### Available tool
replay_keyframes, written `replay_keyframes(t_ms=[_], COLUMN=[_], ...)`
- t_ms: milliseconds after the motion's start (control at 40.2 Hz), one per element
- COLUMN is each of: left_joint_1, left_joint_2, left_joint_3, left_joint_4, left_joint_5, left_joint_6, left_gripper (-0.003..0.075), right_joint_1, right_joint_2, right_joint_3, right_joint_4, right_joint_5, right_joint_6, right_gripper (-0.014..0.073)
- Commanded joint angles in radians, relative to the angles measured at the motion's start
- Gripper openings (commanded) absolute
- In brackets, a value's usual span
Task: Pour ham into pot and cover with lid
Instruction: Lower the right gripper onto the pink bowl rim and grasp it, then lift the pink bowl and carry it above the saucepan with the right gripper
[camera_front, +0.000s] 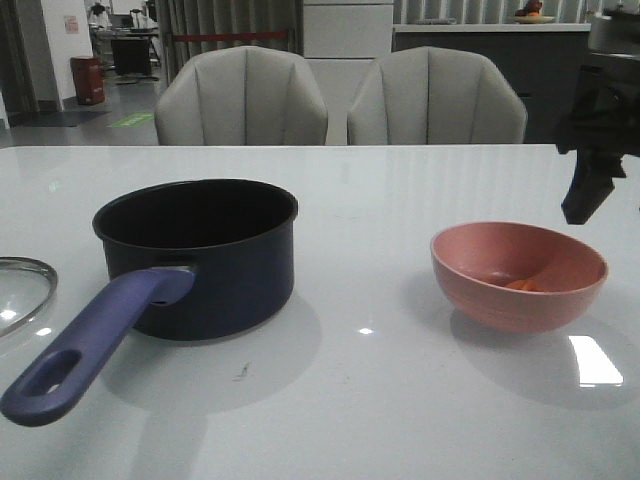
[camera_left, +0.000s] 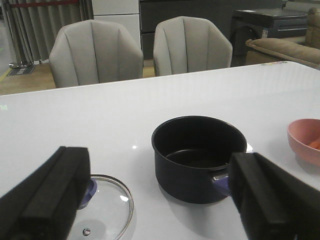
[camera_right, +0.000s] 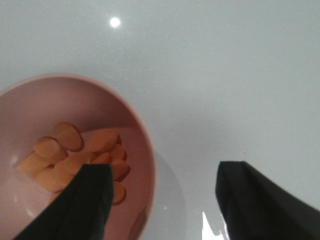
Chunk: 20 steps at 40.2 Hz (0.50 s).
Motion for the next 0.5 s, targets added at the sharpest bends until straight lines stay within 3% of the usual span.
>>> replay_keyframes(t_ms=[0, 174, 299, 373, 473], left_joint_1=[-0.008, -0.008, -0.008, -0.008, -0.008], left_joint_2=[0.011, 0.011, 0.011, 0.011, 0.011], left_joint_3=[-0.026, -0.026, -0.026, -0.026, -0.026], left_joint_4=[-0.011, -0.011, -0.011, -0.011, -0.011], left_joint_5=[-0.07, -0.07, -0.07, -0.07, -0.07], left_joint_6=[0.004, 0.004, 0.004, 0.004, 0.004], left_gripper=[0.0606, 0.0606, 0.0606, 0.0606, 0.0606], right_joint_1=[0.001, 0.02, 0.03, 0.029, 0.026], right_joint_2=[0.032, 0.122, 0.157, 0.162, 0.16], right_joint_3=[-0.062, -0.119, -0.143, -0.15, -0.154], right_joint_4=[0.005, 0.005, 0.005, 0.005, 0.005], right_joint_5=[-0.031, 0.01, 0.024, 0.025, 0.018], right_joint_6=[-0.016, -0.016, -0.016, -0.016, -0.015], right_gripper=[0.0542, 0.0478, 0.0297, 0.0136, 0.0148])
